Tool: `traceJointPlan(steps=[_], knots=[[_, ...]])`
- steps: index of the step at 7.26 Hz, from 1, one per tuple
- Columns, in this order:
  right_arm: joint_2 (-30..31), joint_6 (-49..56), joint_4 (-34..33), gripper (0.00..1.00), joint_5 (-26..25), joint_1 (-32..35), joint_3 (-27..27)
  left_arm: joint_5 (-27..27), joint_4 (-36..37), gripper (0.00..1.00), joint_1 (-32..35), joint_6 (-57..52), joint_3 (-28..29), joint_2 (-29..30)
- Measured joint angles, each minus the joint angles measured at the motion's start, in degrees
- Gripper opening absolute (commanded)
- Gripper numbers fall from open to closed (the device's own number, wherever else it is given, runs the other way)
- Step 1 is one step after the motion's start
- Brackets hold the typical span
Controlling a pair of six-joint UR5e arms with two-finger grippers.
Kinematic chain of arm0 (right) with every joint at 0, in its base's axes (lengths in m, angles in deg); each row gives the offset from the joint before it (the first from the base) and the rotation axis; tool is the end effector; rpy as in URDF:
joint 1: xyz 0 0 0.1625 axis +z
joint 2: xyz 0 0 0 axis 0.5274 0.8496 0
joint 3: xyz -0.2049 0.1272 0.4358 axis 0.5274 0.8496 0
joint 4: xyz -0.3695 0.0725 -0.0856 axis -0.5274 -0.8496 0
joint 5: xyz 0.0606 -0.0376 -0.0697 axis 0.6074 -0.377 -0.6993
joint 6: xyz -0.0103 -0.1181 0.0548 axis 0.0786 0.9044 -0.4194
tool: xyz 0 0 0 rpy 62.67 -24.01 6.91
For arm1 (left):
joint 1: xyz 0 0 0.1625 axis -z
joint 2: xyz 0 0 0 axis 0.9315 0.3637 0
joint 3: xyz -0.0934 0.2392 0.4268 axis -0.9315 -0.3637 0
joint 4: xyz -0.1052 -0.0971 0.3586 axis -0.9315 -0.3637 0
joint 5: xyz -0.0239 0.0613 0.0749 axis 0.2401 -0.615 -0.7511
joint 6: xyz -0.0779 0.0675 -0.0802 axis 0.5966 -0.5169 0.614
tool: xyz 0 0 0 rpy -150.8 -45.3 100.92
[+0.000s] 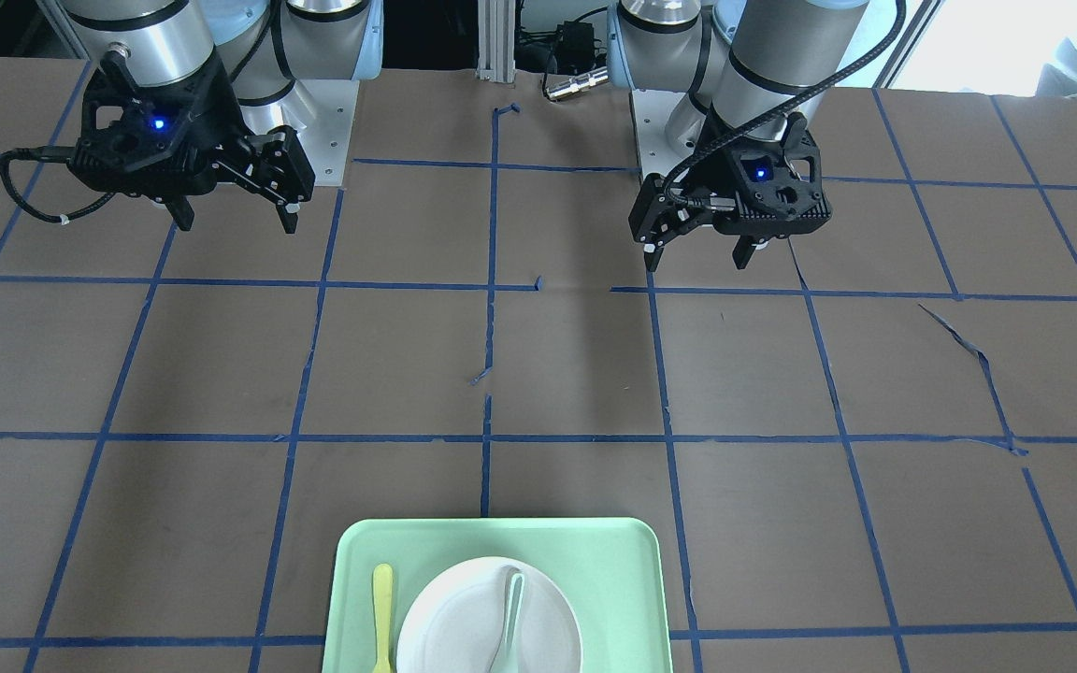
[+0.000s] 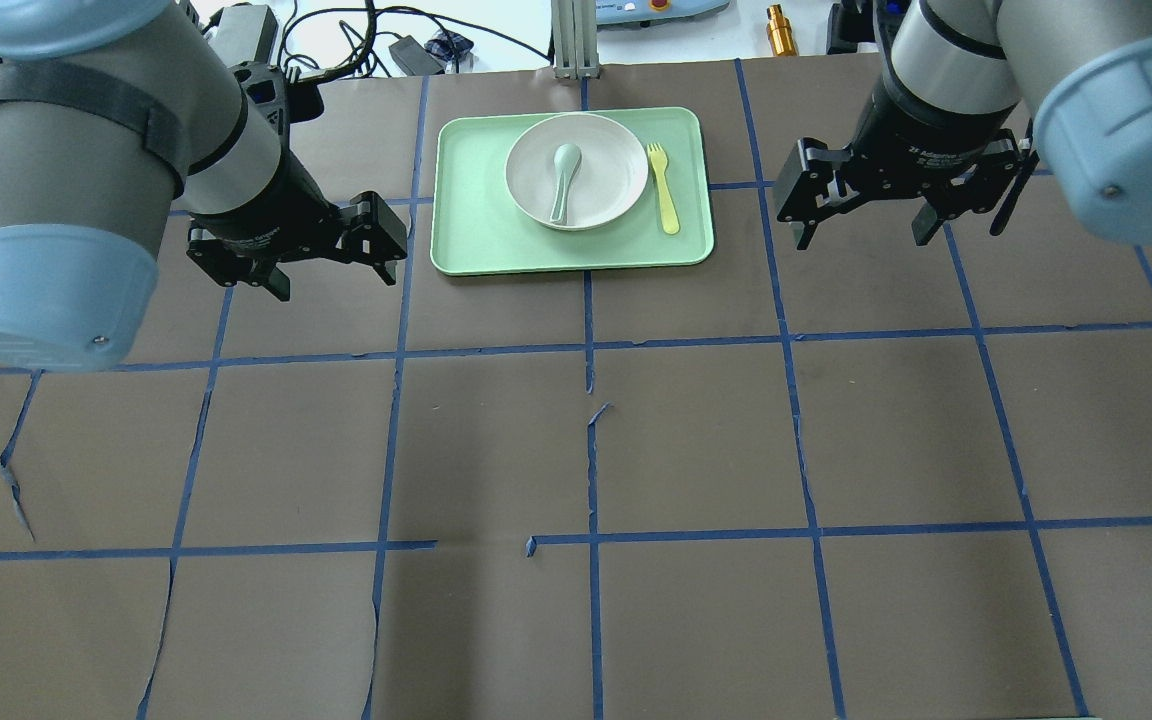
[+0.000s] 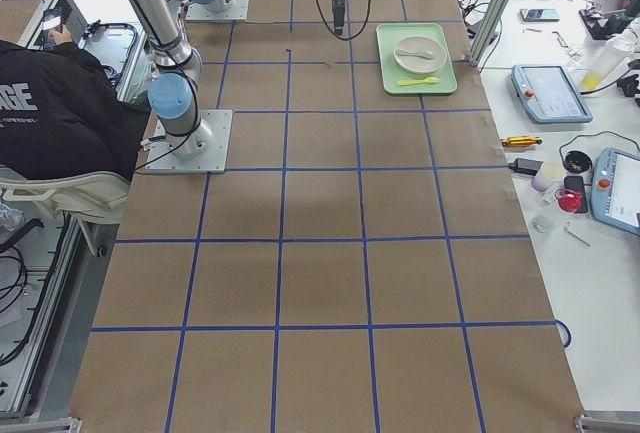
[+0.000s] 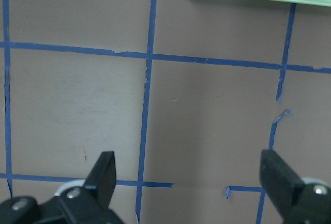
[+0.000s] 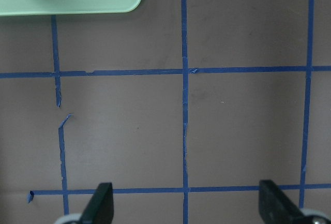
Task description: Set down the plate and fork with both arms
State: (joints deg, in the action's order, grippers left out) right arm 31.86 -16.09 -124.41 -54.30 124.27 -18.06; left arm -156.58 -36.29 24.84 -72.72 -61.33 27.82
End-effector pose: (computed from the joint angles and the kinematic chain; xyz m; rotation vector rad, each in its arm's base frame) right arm 0.1515 -0.4366 0.5348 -0.0182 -3.1391 0.0708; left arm -0.1644 -0.4347 0.4933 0.1571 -3.0904 0.1521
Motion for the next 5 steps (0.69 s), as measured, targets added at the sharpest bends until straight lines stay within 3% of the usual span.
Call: traceJointPlan(steps=[2, 5], knots=[[0.05, -0.06, 0.06, 1.0, -0.06, 0.07, -0.24, -0.05, 0.05, 1.0, 0.0, -0.02, 0.26, -0.16], [-0.14, -0.14, -0.16, 1.0, -0.18, 0.14, -0.31, -4.47, 0.39, 1.0, 0.04, 0.56, 1.52, -0.54]])
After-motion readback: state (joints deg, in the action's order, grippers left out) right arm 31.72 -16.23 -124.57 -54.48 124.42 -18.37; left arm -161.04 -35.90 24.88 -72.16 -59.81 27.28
